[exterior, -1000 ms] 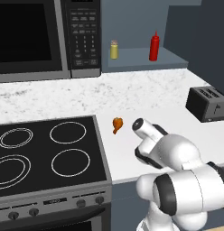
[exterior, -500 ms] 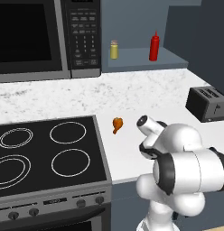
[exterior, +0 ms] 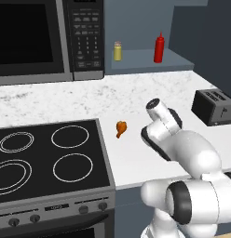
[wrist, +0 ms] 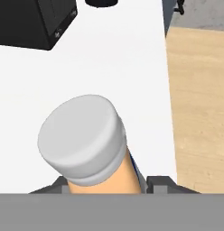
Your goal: Put the shaker and condiment bottle from the counter next to their counterparts in the cabinet.
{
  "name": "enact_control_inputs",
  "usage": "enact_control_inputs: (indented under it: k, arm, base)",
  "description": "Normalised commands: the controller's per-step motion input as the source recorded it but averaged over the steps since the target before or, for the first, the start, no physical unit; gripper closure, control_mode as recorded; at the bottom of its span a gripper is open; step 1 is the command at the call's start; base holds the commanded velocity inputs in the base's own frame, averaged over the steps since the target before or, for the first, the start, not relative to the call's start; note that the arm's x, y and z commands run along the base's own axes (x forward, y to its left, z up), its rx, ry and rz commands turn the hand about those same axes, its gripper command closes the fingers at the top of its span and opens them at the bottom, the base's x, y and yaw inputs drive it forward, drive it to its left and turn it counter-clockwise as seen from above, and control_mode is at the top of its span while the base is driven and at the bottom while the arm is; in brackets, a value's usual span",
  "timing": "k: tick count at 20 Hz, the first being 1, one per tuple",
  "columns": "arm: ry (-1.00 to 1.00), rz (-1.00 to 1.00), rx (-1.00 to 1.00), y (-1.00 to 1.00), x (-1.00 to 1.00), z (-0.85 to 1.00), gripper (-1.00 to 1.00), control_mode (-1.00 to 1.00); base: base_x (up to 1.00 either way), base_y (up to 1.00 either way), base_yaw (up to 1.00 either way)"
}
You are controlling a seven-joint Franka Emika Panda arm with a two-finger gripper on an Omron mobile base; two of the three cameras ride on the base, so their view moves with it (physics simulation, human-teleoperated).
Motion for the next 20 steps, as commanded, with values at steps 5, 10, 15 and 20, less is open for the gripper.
enact_control_inputs:
  k: [5,10,15,20]
  arm:
    - [-0.04,0.26,0.15,0.03,-0.16,0.77,1.0,-1.0]
    - [-0.19,0.4,0.02,0.18,-0.04,0.84,1.0,-1.0]
    - [-0.3,0.36,-0.09,0.22,-0.19,0.98,1.0,-1.0]
    - [-0.32,0.33,-0.08,0.03,-0.3,0.98,1.0,-1.0]
  base:
    - [0.0,0.0,0.0]
    - [0.0,0.0,0.0]
    - [0.0,0.0,0.0]
    - [0.0,0.0,0.0]
